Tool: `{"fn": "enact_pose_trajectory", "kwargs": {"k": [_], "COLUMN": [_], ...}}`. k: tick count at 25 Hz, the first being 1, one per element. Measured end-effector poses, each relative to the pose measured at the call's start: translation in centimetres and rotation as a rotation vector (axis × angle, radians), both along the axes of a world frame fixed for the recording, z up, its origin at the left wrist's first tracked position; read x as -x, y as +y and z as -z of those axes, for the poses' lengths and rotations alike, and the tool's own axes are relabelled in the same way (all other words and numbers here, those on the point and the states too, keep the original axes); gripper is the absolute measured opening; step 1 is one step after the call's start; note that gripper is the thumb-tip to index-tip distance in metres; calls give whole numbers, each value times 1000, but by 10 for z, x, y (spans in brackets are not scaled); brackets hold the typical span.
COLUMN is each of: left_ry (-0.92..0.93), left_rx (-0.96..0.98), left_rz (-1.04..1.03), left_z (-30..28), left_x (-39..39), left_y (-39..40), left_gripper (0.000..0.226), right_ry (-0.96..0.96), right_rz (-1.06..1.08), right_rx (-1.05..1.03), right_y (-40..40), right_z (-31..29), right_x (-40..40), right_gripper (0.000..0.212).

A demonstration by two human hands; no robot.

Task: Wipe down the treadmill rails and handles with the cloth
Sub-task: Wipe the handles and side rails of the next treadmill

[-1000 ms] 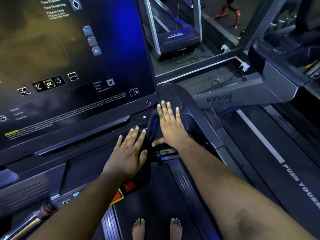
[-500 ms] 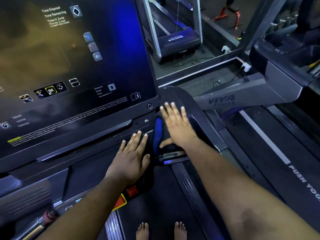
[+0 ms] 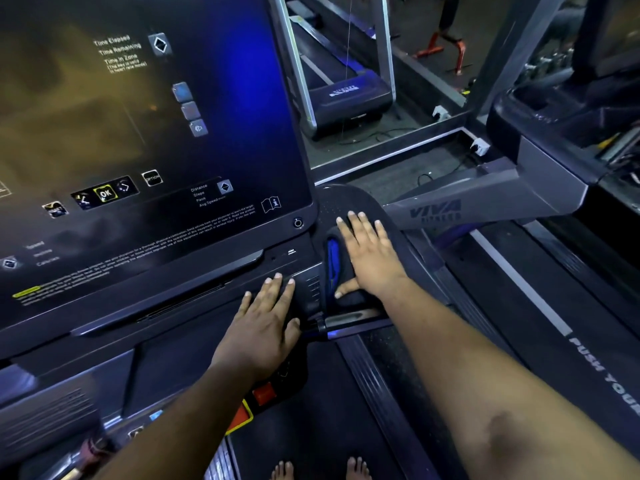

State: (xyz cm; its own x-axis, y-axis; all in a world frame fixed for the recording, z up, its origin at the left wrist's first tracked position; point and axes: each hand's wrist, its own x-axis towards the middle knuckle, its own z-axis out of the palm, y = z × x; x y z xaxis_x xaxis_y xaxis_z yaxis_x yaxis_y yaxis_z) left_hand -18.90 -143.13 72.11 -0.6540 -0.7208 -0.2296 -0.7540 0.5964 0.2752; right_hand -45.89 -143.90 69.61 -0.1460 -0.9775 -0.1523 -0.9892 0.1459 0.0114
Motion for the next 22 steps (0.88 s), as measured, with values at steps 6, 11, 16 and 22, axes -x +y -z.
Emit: {"fn": "enact_pose_trajectory", "kwargs": {"k": [6, 11, 16, 22], "left_ry": [-3, 43, 88, 104], "left_rx": [0, 19, -62, -45], "left_rz": [-12, -21, -1, 75], "left_z": [-7, -6, -7, -5], "left_x": [5, 4, -2, -1], "left_y": [2, 4, 1, 1], "left_gripper": [66, 66, 70, 68], "right_ry": [-39, -298, -281, -233], "right_rz": [-139, 242, -54, 360], "right_rx": [20, 553, 317, 288], "right_y": [15, 61, 127, 138], "right_z": [-6, -39, -14, 0], "right_x": [-34, -35, -105, -59], "right_gripper": [97, 51, 72, 69]}}
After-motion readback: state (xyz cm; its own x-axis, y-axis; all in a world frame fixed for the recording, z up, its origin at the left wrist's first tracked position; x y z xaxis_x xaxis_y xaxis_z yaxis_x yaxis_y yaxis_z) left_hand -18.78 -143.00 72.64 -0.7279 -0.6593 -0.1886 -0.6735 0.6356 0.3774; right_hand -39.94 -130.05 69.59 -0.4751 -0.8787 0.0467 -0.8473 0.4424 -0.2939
